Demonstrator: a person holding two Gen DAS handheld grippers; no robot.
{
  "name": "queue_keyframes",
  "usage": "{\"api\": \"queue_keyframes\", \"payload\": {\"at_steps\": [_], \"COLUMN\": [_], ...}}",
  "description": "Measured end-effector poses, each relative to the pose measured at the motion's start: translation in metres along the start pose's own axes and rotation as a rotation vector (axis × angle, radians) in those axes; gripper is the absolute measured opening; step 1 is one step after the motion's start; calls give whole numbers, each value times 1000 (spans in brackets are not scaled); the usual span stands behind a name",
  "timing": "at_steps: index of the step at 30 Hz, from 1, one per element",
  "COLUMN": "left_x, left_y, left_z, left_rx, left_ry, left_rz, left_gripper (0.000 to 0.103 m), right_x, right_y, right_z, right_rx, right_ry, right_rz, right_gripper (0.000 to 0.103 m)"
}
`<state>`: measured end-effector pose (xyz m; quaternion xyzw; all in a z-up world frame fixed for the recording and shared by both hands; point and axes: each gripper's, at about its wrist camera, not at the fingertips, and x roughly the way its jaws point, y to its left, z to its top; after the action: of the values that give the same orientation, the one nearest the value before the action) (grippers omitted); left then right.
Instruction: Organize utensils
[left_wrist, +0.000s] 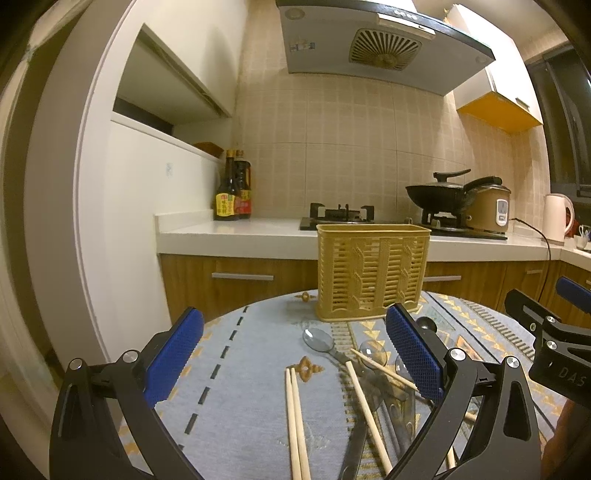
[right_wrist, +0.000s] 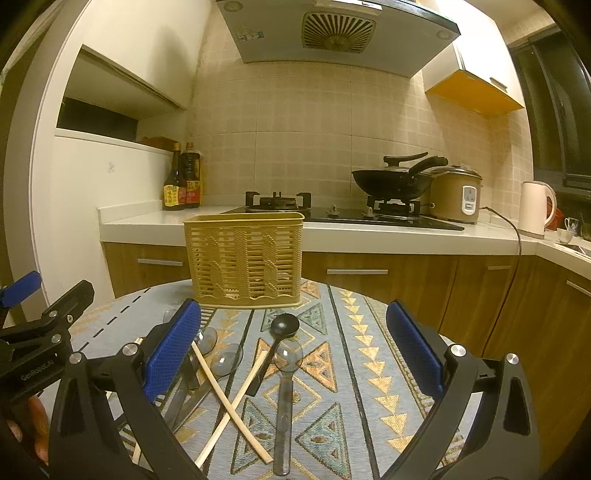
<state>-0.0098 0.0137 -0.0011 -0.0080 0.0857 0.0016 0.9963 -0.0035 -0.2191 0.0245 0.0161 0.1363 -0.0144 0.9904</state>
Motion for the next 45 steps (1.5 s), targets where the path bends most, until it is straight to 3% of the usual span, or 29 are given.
{"api": "queue_keyframes", "payload": {"at_steps": [45], "left_x": [2], "left_y": [3], "left_z": [-3], "left_rx": [-12], "left_ry": [31], "left_rz": [-7], "left_gripper": [96], "right_x": [2], "right_y": [-2], "right_z": [-2], "right_rx": [14], "right_ry": [17], "right_rz": [9], "right_gripper": [96]}}
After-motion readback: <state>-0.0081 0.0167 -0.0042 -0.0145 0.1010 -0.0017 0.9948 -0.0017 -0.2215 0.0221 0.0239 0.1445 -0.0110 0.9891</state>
